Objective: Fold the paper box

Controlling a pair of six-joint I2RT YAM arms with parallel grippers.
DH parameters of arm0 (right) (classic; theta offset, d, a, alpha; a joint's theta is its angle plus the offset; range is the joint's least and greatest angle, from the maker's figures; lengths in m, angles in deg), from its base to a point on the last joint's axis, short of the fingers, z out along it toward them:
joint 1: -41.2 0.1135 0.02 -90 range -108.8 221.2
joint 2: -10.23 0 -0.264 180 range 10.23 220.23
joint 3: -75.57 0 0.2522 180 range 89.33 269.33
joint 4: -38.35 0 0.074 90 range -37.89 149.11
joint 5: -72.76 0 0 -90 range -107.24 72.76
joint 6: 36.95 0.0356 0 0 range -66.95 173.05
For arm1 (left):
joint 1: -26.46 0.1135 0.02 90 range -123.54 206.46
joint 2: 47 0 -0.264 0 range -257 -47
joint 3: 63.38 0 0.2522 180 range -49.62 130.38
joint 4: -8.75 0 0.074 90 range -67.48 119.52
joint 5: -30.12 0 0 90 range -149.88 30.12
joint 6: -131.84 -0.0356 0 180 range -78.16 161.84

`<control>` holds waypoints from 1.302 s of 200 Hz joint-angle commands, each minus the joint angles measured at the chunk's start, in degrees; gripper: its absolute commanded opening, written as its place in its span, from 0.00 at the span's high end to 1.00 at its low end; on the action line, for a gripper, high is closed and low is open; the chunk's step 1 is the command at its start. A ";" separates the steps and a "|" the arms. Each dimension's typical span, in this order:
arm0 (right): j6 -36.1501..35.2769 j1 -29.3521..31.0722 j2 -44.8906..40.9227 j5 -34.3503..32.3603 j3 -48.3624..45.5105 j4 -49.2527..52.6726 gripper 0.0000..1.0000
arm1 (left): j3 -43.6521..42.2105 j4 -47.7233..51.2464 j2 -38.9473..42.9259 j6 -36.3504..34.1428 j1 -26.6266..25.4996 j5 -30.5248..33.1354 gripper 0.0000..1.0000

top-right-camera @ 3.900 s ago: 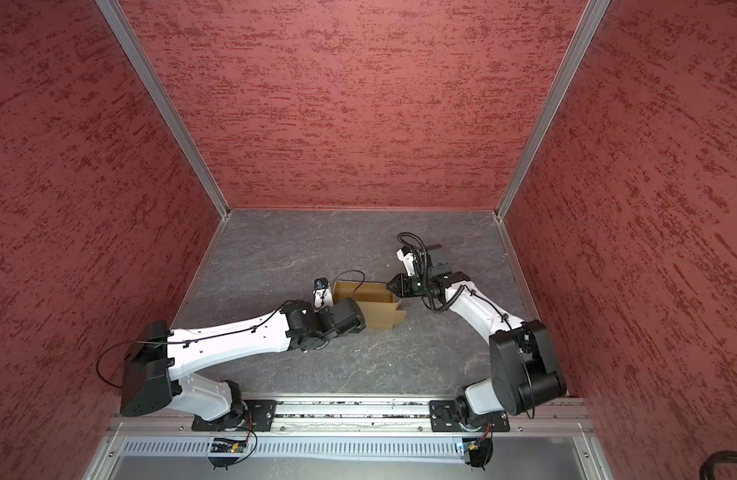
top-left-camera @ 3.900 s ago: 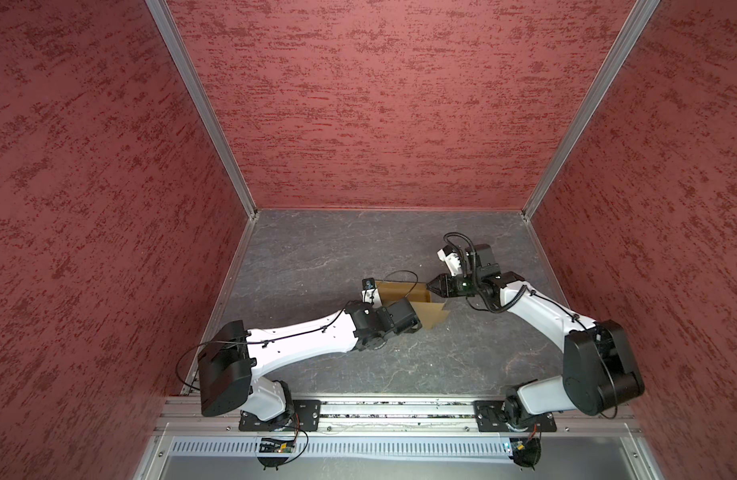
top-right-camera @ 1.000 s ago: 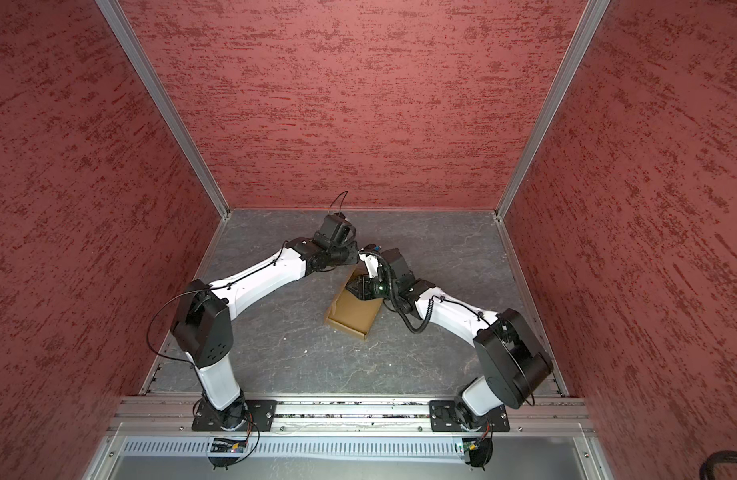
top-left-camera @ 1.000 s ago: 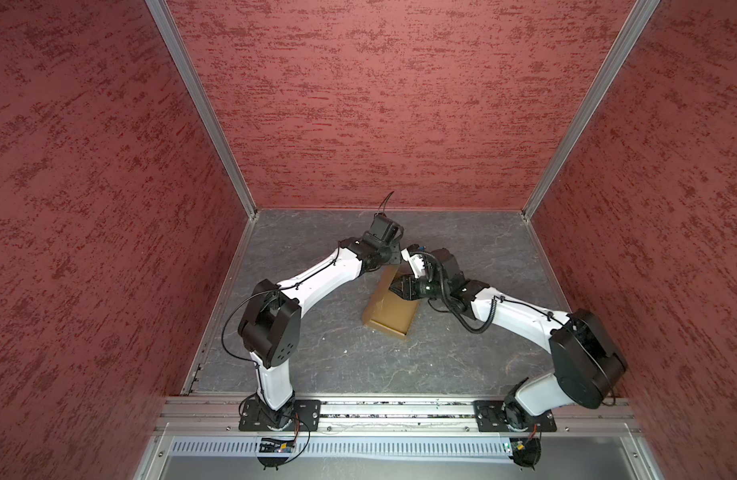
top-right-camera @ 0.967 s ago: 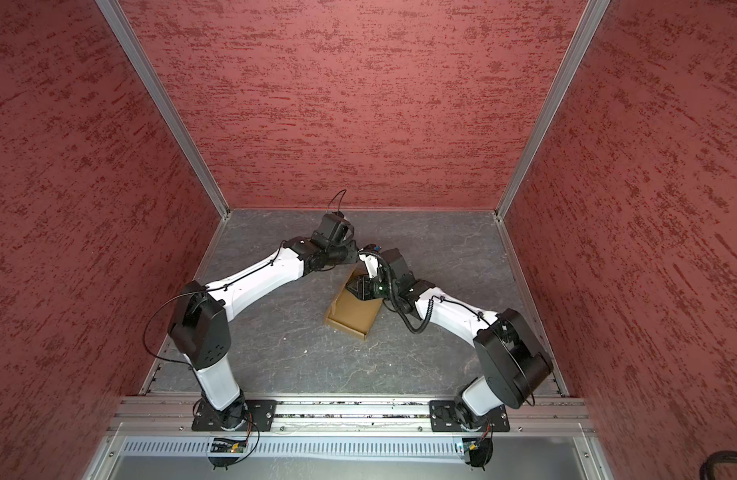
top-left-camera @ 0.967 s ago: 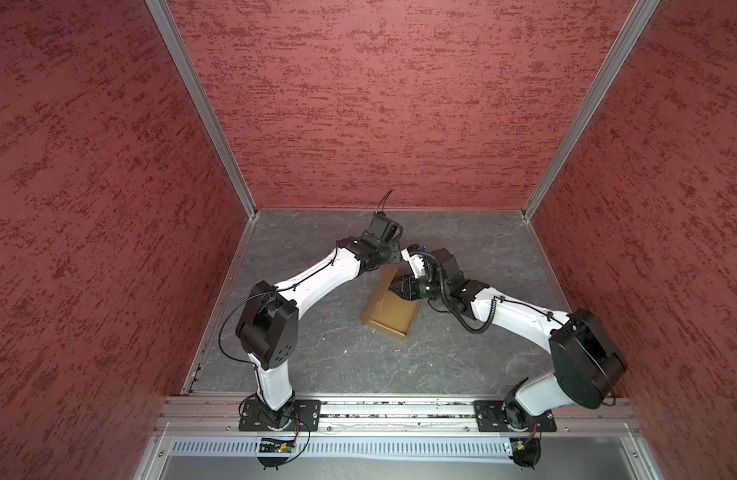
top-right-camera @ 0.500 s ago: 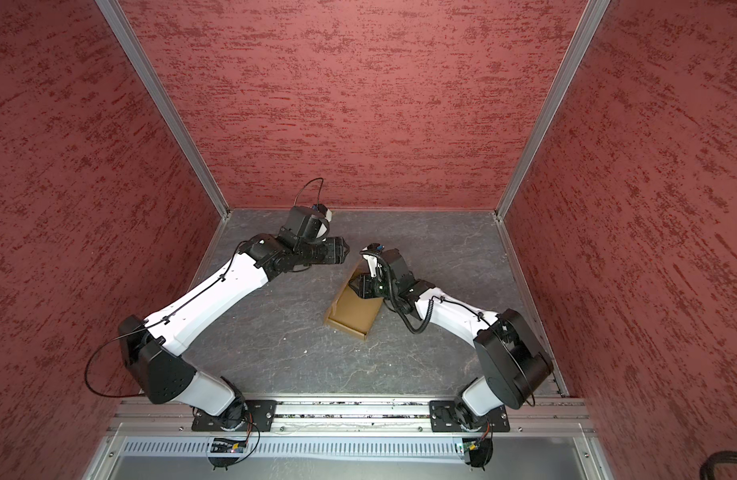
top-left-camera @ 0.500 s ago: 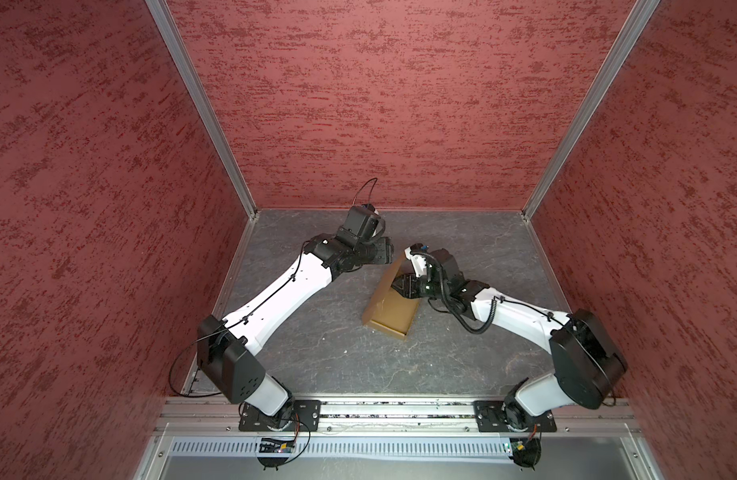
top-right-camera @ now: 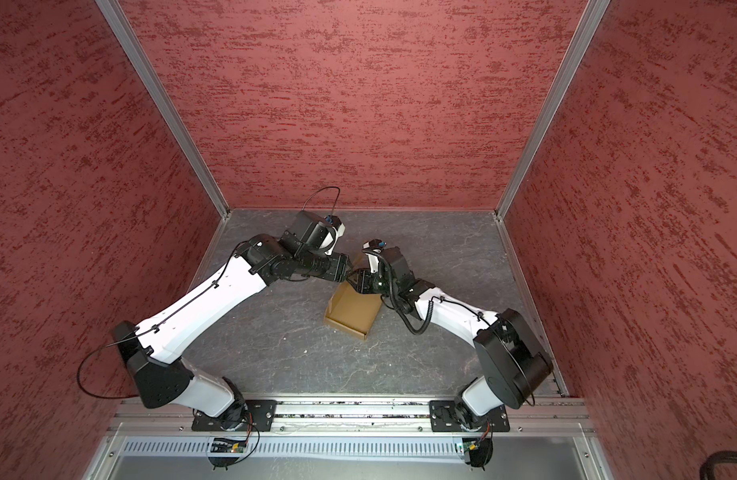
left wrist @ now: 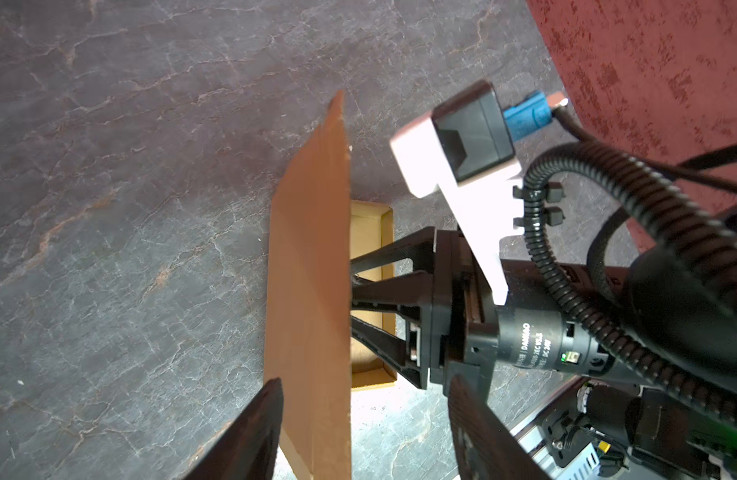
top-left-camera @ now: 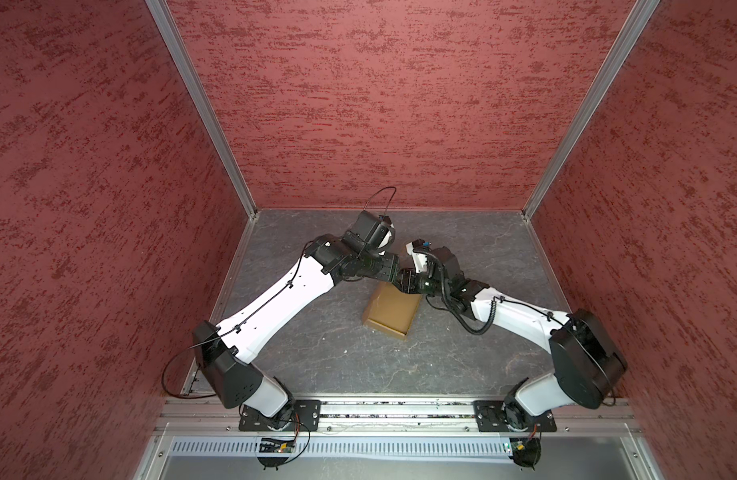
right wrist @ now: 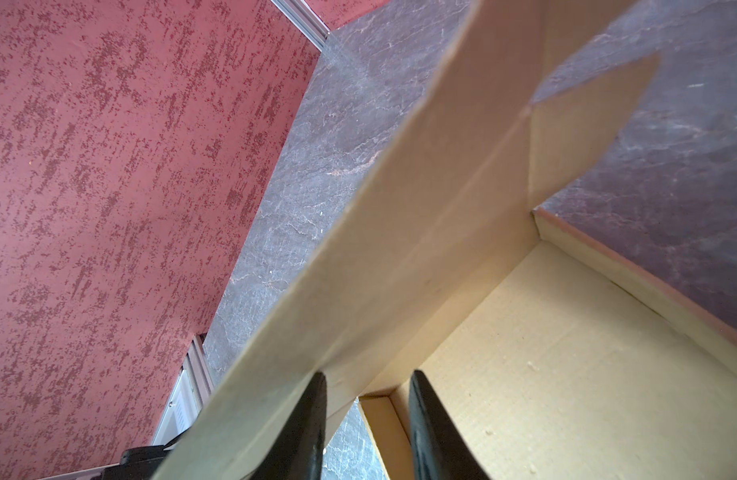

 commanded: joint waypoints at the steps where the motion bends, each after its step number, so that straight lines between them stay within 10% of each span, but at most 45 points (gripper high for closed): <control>1: 2.00 0.00 1.08 0.80 -0.31 -3.41 0.65 | 3.03 5.63 -3.10 -2.87 -0.91 3.76 0.37; 185: 9.86 -4.13 3.41 5.16 -5.93 -13.84 0.66 | 8.86 7.88 -15.30 -9.62 0.95 6.15 0.55; 260: 8.25 -8.45 -2.47 3.71 -11.65 -11.39 0.67 | 11.97 8.22 -18.59 -13.21 1.80 3.79 0.78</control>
